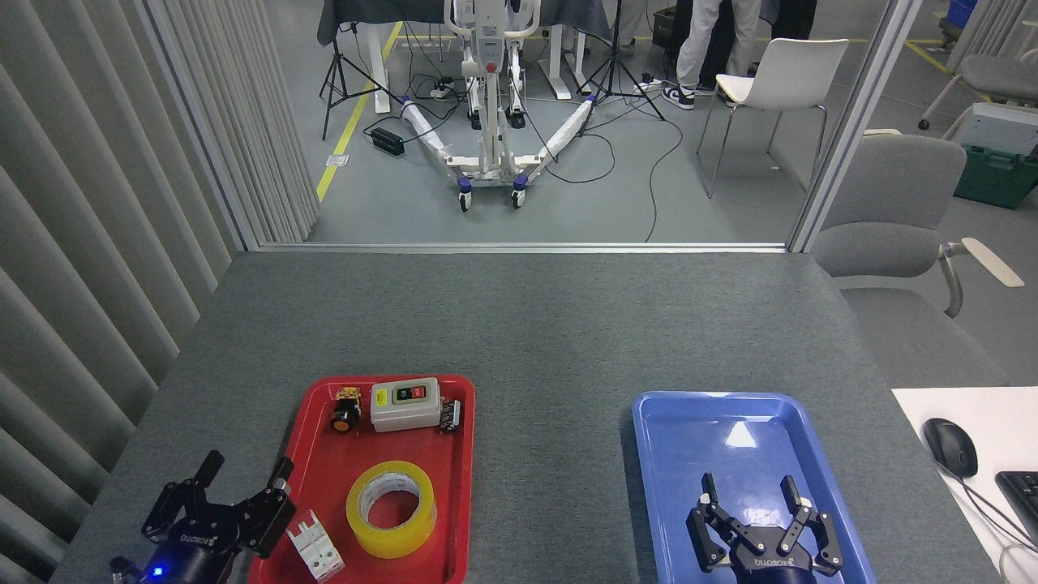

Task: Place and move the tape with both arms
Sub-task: 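Raise the left gripper and move it toward the yellow tape roll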

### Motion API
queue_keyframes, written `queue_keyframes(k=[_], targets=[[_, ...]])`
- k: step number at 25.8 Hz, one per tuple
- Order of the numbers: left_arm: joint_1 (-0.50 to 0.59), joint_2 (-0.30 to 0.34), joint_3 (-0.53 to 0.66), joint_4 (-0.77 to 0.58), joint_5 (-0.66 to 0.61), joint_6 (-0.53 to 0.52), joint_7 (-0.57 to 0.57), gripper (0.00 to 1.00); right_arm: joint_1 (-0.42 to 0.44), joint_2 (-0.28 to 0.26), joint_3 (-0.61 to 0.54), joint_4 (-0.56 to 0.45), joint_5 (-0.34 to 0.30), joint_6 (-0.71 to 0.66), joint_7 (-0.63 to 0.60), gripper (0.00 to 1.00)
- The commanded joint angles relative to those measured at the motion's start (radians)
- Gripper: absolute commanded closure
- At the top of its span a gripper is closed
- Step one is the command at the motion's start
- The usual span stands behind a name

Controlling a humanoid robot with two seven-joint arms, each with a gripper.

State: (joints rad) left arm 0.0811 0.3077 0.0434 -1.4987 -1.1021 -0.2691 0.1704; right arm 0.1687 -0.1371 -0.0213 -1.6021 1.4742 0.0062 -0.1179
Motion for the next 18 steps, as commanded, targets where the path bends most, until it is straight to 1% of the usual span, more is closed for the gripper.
queue_keyframes(k=[1,5,15,18], targets=[[-0.006,-0.001,0.013,0.005,0.013,-0.005,0.0,0.0,0.0,-0.001,0.001,0.001,0.0,0.006,0.001,0.0],[-0.03,0.001,0.013,0.008,0.048,-0.004,-0.035,0.0,0.0,-0.001,0.001,0.001,0.0,0.006,0.0,0.0],[-0.038,0.002,0.012,0.002,0.047,-0.001,-0.034,0.0,0.0,-0.002,0.001,0.001,0.0,0.011,0.0,0.0],[-0.073,0.002,-0.002,-0.008,0.051,-0.005,-0.051,0.0,0.0,-0.004,0.001,0.001,0.0,0.011,0.0,0.0]])
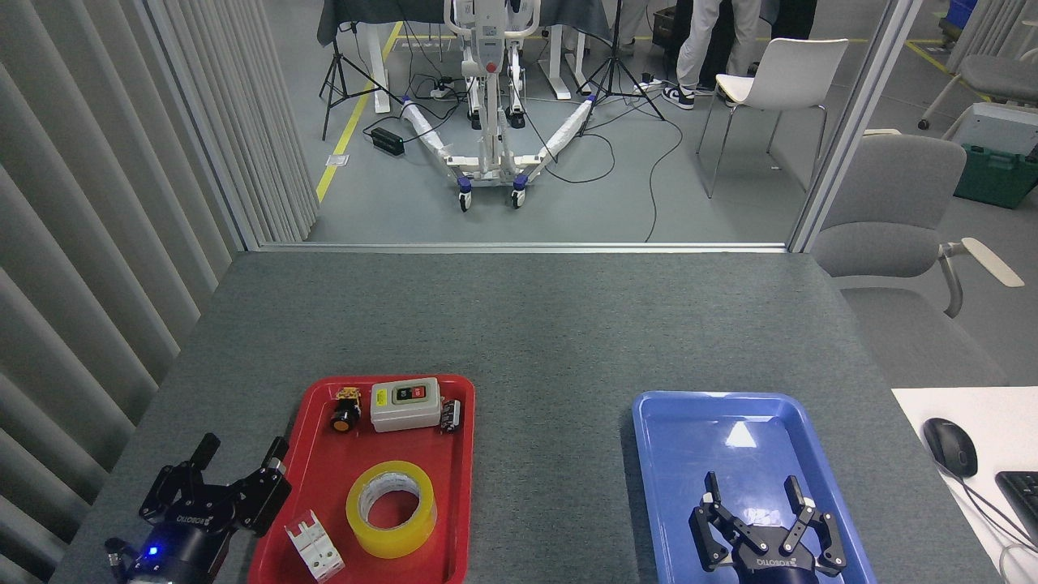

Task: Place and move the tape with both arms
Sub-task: 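Raise the left gripper and move it toward the yellow tape roll, then lower the left gripper onto the yellow tape roll and grasp its rim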

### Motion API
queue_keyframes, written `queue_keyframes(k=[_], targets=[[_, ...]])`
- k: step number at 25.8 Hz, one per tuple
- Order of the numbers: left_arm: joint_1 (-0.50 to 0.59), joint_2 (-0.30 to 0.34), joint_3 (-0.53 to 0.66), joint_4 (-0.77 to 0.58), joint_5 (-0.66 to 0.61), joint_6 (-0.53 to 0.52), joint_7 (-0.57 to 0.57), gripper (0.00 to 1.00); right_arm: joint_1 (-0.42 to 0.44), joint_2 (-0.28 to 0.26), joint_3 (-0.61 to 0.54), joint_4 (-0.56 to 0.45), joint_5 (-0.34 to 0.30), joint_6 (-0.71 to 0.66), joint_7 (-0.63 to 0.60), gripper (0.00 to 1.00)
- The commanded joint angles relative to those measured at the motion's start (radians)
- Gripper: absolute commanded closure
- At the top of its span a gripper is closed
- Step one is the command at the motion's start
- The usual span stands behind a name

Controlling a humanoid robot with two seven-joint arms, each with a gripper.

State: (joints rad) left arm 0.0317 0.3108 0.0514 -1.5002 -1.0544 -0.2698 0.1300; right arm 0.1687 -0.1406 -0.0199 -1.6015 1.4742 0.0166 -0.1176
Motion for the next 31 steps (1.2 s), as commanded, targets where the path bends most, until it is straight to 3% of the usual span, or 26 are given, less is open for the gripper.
queue_keyframes(k=[1,4,8,15,17,23,28,31], targets=[[-0.033,-0.001,-0.024,-0.009,0.004,-0.003,-0.013,0.0,0.0,-0.001,0.0,0.0,0.0,0.0,-0.001,0.0],[-0.064,-0.001,-0.042,-0.018,0.008,0.004,-0.089,0.0,0.0,-0.002,0.0,0.0,0.0,0.002,-0.002,0.0],[-0.188,0.011,-0.146,-0.015,0.019,0.009,-0.391,0.0,0.0,-0.002,0.0,0.0,0.0,0.011,-0.001,0.0],[-0.274,0.111,-0.222,0.018,0.113,0.034,-0.685,0.0,0.003,-0.001,0.003,-0.002,0.0,0.009,0.001,0.0],[-0.323,0.165,-0.301,0.064,0.171,0.038,-0.756,0.0,0.003,-0.001,0.003,0.0,0.0,0.011,0.001,0.0],[-0.466,0.297,-0.61,0.11,0.455,0.152,-0.794,0.0,0.003,-0.001,0.002,0.0,0.0,0.011,0.001,0.0],[-0.521,0.295,-0.666,0.155,0.47,0.213,-0.81,0.0,0.003,-0.002,0.003,0.0,0.0,0.009,0.006,0.0],[-0.536,0.291,-0.685,0.187,0.47,0.212,-0.897,0.0,0.002,-0.005,0.003,-0.002,0.0,0.009,0.006,0.0]])
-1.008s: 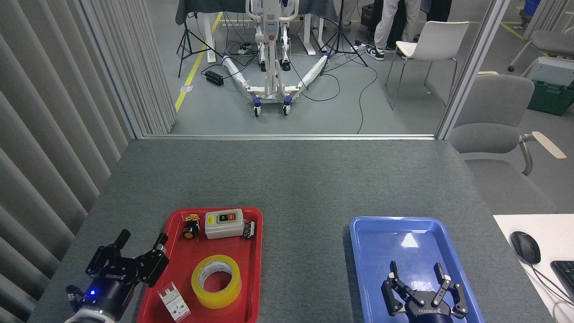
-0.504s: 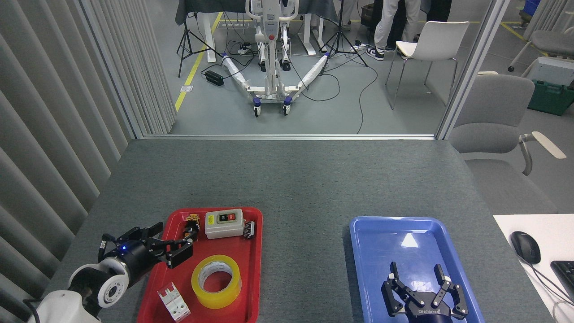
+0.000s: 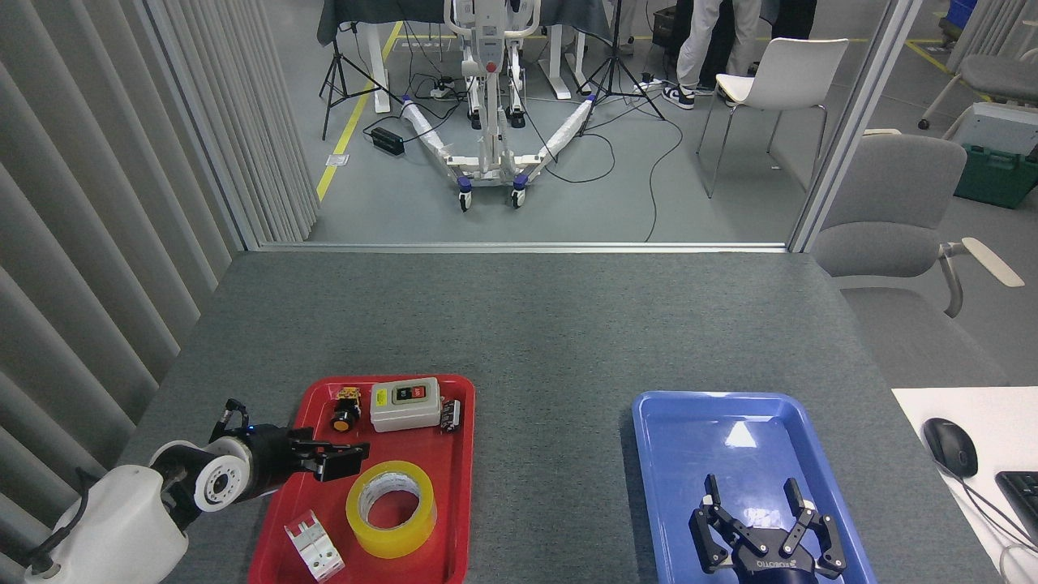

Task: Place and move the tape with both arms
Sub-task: 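Lower the left gripper onto the yellow tape roll and grasp its rim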

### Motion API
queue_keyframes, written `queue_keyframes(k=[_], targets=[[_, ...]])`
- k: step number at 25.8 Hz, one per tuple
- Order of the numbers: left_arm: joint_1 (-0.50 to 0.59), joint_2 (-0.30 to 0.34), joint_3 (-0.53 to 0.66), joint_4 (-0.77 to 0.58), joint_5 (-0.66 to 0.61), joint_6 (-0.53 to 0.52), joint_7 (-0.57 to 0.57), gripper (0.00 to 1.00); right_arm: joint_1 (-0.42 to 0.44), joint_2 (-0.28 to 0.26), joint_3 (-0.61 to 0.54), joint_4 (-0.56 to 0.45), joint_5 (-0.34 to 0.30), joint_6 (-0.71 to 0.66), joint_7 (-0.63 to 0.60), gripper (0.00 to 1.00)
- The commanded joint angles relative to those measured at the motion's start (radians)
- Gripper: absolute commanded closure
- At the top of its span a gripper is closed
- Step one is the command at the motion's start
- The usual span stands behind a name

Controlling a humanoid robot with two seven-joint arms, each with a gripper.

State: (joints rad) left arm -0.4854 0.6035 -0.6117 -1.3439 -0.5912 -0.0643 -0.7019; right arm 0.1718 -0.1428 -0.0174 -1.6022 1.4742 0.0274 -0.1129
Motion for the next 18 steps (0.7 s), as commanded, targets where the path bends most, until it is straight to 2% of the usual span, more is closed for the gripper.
queue_keyframes(k=[1,7,11,16,18], targets=[[-0.024,-0.005,-0.022,0.037,0.007,0.008,-0.105,0.01,0.0,-0.003,0.001,-0.001,0.0,0.0,0.001,0.0],[-0.047,-0.04,-0.022,0.065,0.005,0.011,-0.179,0.01,-0.002,-0.008,0.001,-0.001,0.0,0.0,0.001,0.0],[-0.073,-0.041,-0.057,0.085,0.005,0.009,-0.235,0.01,-0.002,-0.008,0.001,0.001,0.0,0.0,0.001,0.0],[-0.096,-0.048,-0.092,0.101,0.005,0.001,-0.254,0.01,-0.002,-0.008,0.001,-0.001,0.0,0.0,0.001,0.0],[-0.104,-0.071,-0.102,0.114,0.005,0.001,-0.257,0.01,-0.002,-0.006,0.001,0.001,0.0,-0.001,0.001,0.0]])
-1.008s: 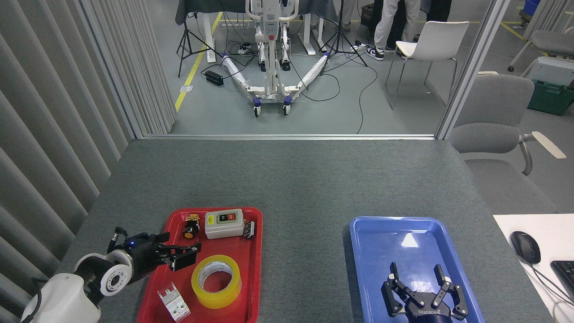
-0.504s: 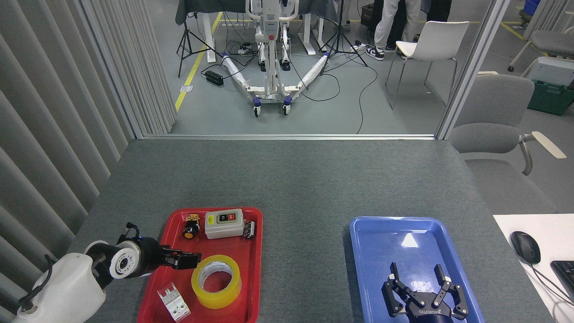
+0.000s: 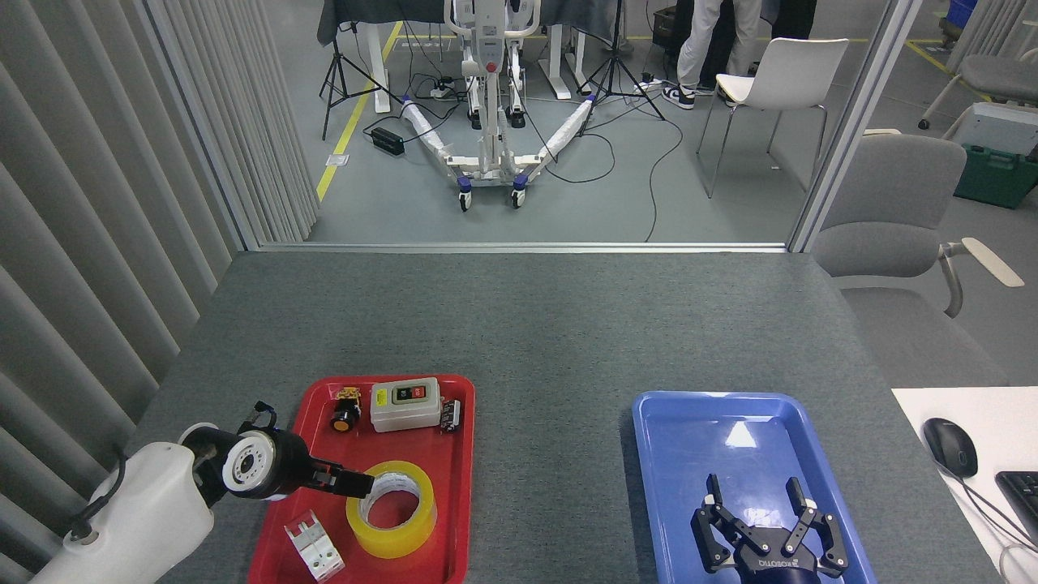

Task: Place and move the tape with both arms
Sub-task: 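Lower the left gripper onto the yellow tape roll and grasp its rim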

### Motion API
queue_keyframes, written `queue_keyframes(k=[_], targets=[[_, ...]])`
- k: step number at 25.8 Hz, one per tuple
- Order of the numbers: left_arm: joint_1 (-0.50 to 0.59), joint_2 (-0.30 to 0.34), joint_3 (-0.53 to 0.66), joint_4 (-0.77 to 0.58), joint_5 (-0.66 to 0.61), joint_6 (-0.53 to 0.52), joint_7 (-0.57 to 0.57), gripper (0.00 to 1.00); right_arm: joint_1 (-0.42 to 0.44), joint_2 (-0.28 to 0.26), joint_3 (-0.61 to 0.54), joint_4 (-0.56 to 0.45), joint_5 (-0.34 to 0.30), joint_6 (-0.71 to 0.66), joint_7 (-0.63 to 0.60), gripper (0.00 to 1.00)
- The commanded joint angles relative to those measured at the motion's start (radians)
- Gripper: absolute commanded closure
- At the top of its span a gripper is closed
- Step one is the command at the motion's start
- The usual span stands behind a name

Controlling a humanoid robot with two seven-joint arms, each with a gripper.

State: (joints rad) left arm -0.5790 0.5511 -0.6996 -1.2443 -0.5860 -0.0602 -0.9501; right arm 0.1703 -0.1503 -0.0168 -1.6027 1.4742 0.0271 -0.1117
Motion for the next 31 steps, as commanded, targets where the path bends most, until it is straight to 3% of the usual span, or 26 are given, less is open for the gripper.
queue_keyframes(k=[1,11,20,27,31], targets=[[-0.016,-0.025,-0.017,0.028,0.0,-0.003,-0.013,0.01,0.0,0.001,0.0,0.001,0.0,-0.001,0.0,0.0],[-0.041,-0.065,-0.057,0.097,-0.09,0.0,-0.056,0.02,0.0,0.003,0.0,0.0,0.0,-0.001,0.0,0.0],[-0.041,-0.12,-0.06,0.155,-0.198,-0.027,-0.064,0.18,0.0,0.0,0.0,0.001,0.0,-0.003,0.0,0.0],[-0.039,-0.152,-0.047,0.16,-0.235,-0.148,-0.11,0.66,0.0,-0.005,0.002,0.001,0.0,-0.006,0.0,0.0],[-0.039,-0.184,-0.001,0.16,-0.221,-0.211,-0.104,1.0,0.0,-0.006,0.0,0.001,0.0,-0.006,0.0,0.0]])
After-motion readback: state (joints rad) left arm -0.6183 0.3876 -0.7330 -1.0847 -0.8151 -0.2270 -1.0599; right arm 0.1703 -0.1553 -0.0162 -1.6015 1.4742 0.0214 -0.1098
